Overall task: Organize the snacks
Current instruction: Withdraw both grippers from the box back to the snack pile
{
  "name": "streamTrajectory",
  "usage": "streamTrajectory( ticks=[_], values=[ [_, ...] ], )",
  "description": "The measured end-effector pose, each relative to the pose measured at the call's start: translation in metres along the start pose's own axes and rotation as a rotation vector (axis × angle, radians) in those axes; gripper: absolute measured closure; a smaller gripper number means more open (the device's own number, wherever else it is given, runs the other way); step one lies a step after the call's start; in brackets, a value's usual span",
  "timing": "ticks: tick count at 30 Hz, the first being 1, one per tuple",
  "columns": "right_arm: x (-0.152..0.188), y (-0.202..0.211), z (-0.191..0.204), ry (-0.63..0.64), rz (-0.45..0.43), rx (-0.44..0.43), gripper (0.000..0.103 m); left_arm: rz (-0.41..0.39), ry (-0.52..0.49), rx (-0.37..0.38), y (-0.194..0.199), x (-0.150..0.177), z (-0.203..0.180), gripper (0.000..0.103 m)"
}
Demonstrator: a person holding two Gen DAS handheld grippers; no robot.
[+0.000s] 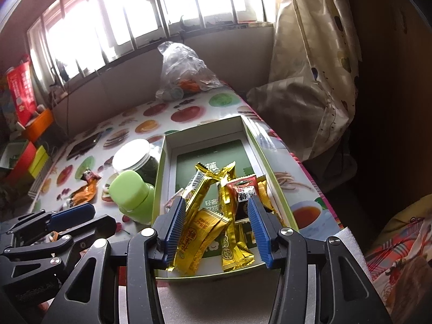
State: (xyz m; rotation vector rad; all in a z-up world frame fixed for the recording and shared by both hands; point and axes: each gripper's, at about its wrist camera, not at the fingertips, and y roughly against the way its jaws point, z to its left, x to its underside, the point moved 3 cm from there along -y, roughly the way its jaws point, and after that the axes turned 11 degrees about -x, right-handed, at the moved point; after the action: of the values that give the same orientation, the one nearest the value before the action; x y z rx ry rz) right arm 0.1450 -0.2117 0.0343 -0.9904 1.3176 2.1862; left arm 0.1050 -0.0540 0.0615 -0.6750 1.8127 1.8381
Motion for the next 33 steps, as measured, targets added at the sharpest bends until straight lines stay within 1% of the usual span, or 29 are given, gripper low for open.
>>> streamTrajectory(
  ticks=[13,16,22,33],
  values=[
    [0.004,0.001,0.042,0.068,0.002,-0.067,0.055,-0.021,0.043,-0.065,0.019,0.019,0.037,0.057],
    [0.006,-0.002,0.054,0.089,0.009,-0.083,0.055,-0.016,0.060,-0.079,0.020,0.024,0.048,0.057],
    [0.011,-0.011,0.078,0.130,0.033,-0.121,0.055,-0.017,0.084,-0.124,0.023,0.034,0.068,0.057],
    [0.022,-0.030,0.126,0.222,0.082,-0.187,0.055,-0.002,0.142,-0.165,0.026,0.052,0.106,0.057]
  ],
)
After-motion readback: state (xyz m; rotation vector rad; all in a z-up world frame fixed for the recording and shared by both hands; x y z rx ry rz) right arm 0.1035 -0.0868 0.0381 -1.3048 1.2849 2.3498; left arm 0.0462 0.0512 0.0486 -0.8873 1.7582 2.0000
